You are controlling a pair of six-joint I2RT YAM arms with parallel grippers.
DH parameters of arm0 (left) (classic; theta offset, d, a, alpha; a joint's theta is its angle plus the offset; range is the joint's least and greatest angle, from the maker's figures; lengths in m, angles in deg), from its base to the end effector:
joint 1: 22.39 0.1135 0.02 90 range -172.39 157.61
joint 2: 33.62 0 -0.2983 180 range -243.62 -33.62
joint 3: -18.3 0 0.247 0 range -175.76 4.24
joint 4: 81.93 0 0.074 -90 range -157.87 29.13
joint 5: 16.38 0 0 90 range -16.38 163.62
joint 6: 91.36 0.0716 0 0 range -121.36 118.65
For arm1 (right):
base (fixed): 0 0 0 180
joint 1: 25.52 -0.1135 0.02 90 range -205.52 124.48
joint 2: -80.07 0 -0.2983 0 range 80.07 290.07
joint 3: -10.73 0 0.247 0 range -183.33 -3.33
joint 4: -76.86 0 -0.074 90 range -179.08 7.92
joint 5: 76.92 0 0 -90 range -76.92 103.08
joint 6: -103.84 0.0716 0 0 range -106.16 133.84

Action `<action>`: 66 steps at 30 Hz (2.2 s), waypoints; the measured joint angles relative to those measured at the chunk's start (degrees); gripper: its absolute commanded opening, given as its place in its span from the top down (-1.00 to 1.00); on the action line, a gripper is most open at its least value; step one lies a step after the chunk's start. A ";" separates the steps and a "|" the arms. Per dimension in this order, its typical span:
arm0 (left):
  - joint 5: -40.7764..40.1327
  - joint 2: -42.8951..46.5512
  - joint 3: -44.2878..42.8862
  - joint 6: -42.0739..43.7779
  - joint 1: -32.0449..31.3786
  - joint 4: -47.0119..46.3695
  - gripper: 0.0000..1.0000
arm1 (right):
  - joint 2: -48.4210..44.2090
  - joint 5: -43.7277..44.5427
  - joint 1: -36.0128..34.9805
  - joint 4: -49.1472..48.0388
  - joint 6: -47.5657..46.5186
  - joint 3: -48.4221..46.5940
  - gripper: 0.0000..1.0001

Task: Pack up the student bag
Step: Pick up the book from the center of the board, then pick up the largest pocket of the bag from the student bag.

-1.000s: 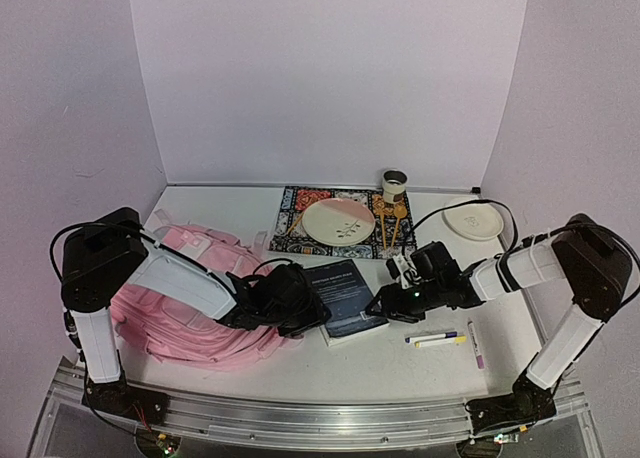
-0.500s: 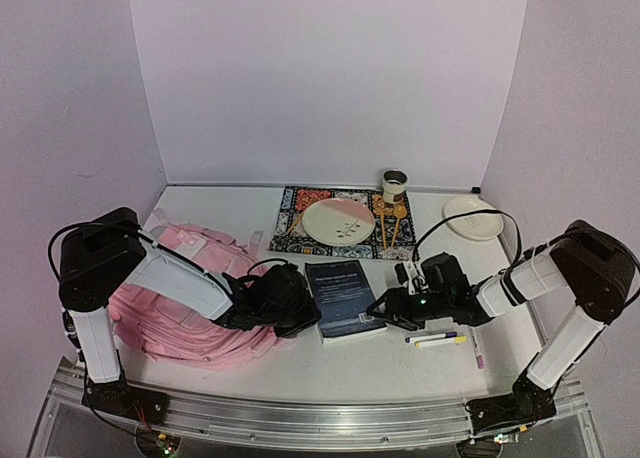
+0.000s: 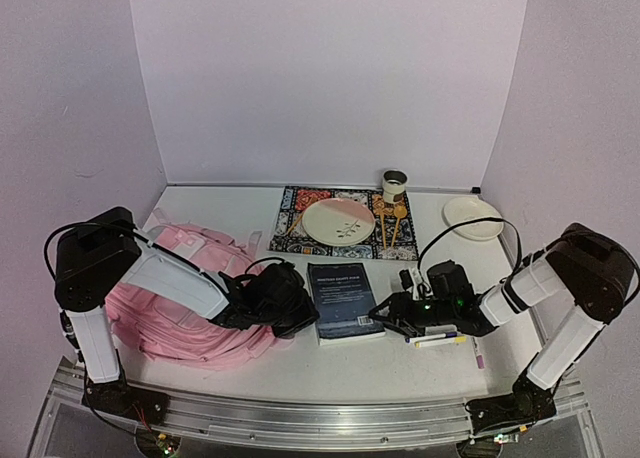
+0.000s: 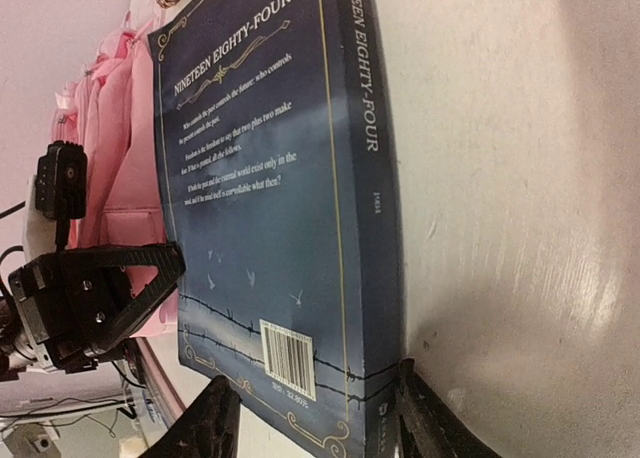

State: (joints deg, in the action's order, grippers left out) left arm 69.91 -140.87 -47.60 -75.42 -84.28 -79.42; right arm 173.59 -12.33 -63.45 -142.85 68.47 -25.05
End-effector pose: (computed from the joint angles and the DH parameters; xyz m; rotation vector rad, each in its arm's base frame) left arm 0.1920 -0.3495 0.1344 -0.3120 2.5878 -0.9974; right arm 0.2193 0.2099 0.1594 -0.0357 2.1580 1.4497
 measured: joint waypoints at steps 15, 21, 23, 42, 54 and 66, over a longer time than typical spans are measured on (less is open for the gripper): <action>0.54 0.56 1.65 -2.53 0.46 -1.18 1.00 | 0.04 -2.60 0.35 -10.79 8.68 2.50 0.08; 0.52 0.29 1.65 -3.24 0.46 -1.60 1.00 | 1.67 -2.37 0.72 -13.33 9.83 2.17 0.10; 0.52 0.23 1.65 -3.73 0.46 -1.81 1.00 | 3.06 -2.03 0.79 -14.04 10.27 2.17 0.09; 5.63 -2.62 2.09 -7.12 -0.43 -10.34 0.81 | 6.88 -6.46 -2.34 -17.72 16.15 0.64 0.58; 4.84 4.12 4.30 -4.88 -1.13 -11.37 -0.10 | -1.08 -6.69 -3.26 -16.49 16.12 1.12 1.00; -4.74 21.33 2.05 8.21 -1.16 1.96 -0.53 | -10.25 -6.69 -3.23 -15.18 14.52 1.12 1.00</action>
State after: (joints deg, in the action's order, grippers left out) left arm 65.16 -119.54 -45.55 -67.20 -85.44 -77.47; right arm 163.34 -19.02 -66.69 -158.03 82.99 -23.93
